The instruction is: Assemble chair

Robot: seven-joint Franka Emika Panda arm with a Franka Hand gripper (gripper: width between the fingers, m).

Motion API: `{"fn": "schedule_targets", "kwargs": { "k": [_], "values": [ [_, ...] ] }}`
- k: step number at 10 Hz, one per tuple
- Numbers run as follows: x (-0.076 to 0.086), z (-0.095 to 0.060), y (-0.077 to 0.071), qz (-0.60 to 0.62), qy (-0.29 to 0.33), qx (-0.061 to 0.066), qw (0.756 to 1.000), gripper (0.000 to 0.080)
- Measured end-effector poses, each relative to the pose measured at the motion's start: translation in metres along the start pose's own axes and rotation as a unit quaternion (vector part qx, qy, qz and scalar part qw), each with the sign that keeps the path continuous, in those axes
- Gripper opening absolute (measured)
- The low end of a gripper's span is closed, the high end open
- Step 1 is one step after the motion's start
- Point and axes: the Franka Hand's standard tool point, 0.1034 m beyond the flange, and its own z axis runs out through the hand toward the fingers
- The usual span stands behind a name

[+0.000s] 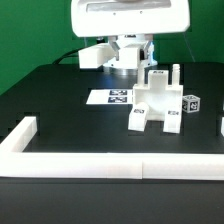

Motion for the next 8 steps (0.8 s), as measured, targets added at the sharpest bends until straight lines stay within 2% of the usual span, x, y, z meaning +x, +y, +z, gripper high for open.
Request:
{"fn": "schedule_targets", "kwargs": {
  "k": [1, 2, 4, 7, 8],
  "values": [
    [-0.002, -0.002, -0.024, 0.018, -0.001, 0.001, 1.000, 0.0288],
    [0.002, -0.002, -0.035, 0.013, 0.002, 0.001, 1.000, 0.0288],
    [0.002, 0.001, -0.030, 0.011, 0.000, 0.000, 1.000, 0.0288],
    [0.000, 0.002, -0.031, 0.010, -0.001, -0.001, 1.000, 0.0288],
    [-0.008, 0.006, -0.040, 0.006, -0.002, -0.002, 1.000, 0.0288]
  ]
}}
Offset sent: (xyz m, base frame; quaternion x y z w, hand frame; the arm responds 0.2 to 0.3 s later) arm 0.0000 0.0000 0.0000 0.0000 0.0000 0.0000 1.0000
